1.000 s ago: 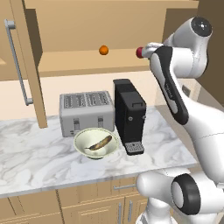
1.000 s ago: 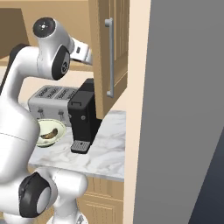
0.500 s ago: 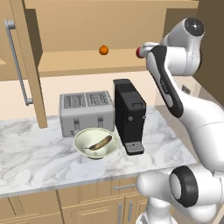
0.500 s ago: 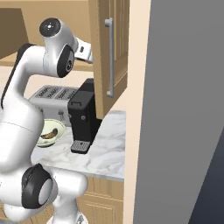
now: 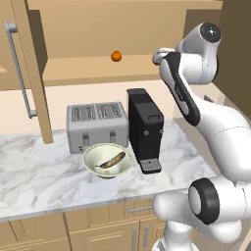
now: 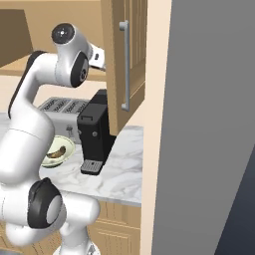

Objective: Open the cabinet. Pick the banana and apple from the cabinet and place them into the bowl. Then close the cabinet.

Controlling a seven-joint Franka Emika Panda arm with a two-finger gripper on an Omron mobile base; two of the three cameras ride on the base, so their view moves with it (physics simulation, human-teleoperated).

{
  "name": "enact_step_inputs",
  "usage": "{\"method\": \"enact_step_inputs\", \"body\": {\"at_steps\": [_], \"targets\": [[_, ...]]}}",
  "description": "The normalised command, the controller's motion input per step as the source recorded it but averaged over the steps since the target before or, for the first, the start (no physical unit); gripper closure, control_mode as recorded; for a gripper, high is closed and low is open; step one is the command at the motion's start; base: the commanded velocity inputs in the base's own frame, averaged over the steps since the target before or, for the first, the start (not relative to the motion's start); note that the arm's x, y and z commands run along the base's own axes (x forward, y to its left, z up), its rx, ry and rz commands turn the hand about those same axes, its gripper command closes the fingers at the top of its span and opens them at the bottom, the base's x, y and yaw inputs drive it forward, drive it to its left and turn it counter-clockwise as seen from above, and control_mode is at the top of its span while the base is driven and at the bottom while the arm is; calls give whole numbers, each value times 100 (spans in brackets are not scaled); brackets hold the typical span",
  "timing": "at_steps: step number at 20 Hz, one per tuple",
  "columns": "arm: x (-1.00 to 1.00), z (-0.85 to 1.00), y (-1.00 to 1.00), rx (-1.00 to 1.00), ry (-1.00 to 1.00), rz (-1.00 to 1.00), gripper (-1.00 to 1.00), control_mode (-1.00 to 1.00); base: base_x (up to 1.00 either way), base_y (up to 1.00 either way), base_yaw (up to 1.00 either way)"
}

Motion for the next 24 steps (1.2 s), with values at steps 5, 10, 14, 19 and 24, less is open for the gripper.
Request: {"method": "enact_step_inputs", "body": {"at_steps": [5, 10, 14, 19, 24], "targets": [[24, -16, 0, -1, -2, -1, -100, -100, 0, 0, 0], [21, -12, 0, -1, -2, -1, -100, -100, 0, 0, 0], [25, 0, -6, 0, 0, -1, -100, -100, 0, 0, 0], [32, 0, -7, 0, 0, -1, -100, -100, 0, 0, 0], [36, 0, -3, 0, 0, -1, -100, -100, 0, 0, 0]]}}
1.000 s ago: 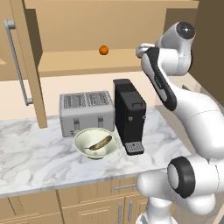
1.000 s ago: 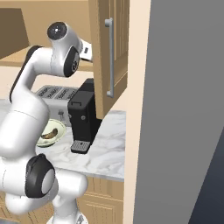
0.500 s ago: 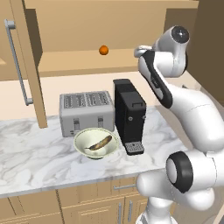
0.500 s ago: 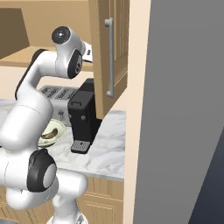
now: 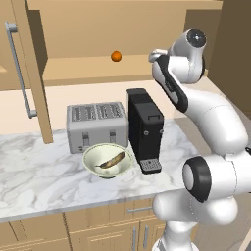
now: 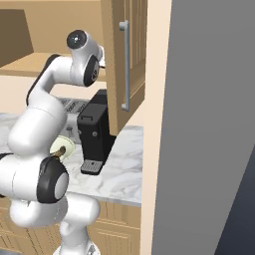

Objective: Open the cabinet. Pick the banana and apple from the cabinet and place them into the bowl. Then close the cabinet.

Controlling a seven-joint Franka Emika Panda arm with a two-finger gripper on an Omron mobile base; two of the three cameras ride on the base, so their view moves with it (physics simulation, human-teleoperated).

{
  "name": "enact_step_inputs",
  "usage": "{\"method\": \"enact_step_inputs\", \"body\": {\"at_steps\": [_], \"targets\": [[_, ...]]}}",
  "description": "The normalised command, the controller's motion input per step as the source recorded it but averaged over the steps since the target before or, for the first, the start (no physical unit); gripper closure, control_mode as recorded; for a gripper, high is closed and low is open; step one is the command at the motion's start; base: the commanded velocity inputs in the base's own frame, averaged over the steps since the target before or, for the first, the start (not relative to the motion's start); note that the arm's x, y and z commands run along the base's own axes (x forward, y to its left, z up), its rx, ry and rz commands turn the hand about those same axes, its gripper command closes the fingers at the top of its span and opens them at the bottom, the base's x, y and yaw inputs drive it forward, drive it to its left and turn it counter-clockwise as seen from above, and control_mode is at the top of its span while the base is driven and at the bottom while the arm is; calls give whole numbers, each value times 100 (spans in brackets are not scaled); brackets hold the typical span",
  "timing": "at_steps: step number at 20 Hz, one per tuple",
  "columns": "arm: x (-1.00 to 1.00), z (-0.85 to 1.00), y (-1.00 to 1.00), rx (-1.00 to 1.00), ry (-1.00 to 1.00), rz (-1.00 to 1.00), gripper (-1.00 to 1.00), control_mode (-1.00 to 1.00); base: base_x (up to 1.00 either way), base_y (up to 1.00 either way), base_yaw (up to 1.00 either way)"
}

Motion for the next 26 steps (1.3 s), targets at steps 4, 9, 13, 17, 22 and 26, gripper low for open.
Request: {"method": "enact_step_inputs", "body": {"at_steps": [4, 9, 13, 17, 22, 26], "targets": [[41, 0, 0, 0, 0, -1, -100, -100, 0, 0, 0], [33, 0, -1, 0, 0, -1, -100, -100, 0, 0, 0], [28, 0, -2, 0, 0, -1, -100, -100, 0, 0, 0], [27, 0, -1, 0, 0, -1, -100, -100, 0, 0, 0], [27, 0, -1, 0, 0, -1, -100, -100, 0, 0, 0], [21, 0, -3, 0, 0, -1, -100, -100, 0, 0, 0]]}}
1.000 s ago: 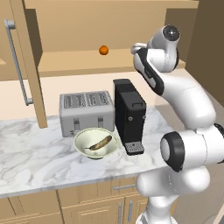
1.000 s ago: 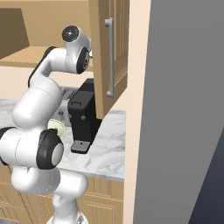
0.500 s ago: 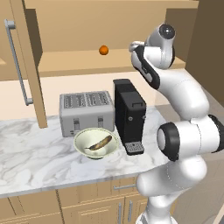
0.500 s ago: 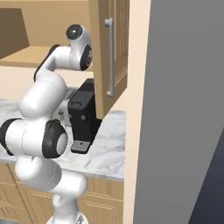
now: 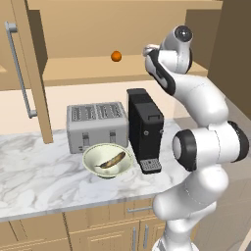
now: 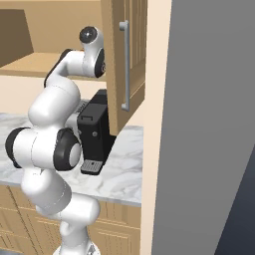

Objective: Open the cabinet. Pick the banana and apple from the cabinet and place them into the bowl. Then close the cabinet.

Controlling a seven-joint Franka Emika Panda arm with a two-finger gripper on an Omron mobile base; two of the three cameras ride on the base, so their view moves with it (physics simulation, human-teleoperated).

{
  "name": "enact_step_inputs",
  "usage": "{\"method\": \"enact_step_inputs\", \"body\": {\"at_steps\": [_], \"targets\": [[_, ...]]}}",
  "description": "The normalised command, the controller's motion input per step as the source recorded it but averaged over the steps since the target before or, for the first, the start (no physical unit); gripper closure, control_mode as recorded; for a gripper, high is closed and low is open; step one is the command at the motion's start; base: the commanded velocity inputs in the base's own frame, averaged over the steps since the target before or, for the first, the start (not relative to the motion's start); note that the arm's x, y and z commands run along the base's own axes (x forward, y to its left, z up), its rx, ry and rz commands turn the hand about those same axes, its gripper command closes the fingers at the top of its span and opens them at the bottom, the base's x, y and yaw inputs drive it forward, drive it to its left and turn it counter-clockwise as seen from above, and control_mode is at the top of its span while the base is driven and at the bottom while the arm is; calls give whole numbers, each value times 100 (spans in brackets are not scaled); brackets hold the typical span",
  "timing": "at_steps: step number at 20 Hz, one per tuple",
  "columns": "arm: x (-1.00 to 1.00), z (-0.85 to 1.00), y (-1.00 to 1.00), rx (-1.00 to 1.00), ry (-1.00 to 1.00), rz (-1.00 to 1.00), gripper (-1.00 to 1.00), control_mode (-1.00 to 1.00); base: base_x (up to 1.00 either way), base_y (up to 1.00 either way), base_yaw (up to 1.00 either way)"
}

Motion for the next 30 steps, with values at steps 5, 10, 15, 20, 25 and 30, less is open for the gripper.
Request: {"method": "enact_step_inputs", "body": {"at_steps": [5, 10, 15, 20, 25, 30], "targets": [[20, 0, -2, 0, 0, -1, -100, -100, 0, 0, 0], [13, -4, -1, 0, 0, -1, -100, -100, 0, 0, 0], [9, -11, 0, 0, 0, -1, -100, -100, 0, 0, 0], [5, -6, 0, 0, 0, -1, -100, -100, 0, 0, 0], [5, -1, 0, 0, 0, -1, -100, -100, 0, 0, 0], [5, -10, 0, 0, 0, 0, 100, -100, 0, 0, 0]]}}
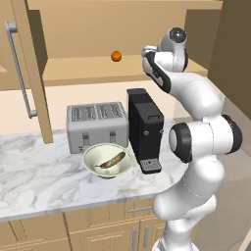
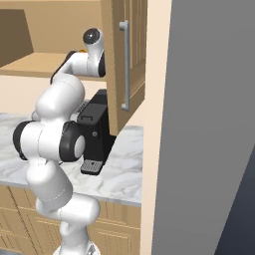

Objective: Open the cabinet. Pick the banana and apple from the cabinet and place them into the bowl. Then close the cabinet.

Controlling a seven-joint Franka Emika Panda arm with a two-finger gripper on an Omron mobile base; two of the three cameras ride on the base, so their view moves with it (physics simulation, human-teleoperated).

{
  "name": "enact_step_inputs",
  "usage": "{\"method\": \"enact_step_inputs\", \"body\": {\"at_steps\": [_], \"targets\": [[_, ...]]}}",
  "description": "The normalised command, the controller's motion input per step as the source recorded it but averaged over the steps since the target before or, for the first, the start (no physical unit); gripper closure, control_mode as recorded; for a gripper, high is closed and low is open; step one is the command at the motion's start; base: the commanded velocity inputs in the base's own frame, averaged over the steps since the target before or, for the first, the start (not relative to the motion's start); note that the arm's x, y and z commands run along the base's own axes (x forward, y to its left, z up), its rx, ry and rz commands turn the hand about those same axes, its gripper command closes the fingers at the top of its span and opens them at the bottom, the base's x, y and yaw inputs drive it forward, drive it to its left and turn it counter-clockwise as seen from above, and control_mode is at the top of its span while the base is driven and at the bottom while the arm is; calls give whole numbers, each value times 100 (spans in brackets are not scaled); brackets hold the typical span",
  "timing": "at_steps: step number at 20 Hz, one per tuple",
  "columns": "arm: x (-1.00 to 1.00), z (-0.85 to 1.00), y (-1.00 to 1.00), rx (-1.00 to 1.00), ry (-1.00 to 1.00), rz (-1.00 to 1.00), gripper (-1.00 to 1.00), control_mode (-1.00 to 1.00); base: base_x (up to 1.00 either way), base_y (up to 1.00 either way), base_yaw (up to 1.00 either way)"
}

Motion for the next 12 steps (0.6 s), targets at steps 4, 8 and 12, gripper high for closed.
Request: {"method": "enact_step_inputs", "body": {"at_steps": [4, 8, 12], "targets": [[11, -13, 0, 0, 0, 0, 100, -100, 0, 0, 0], [5, 0, 0, 0, 0, 0, 100, -100, 0, 0, 0], [0, 0, 0, 0, 0, 0, 100, -100, 0, 0, 0]]}}
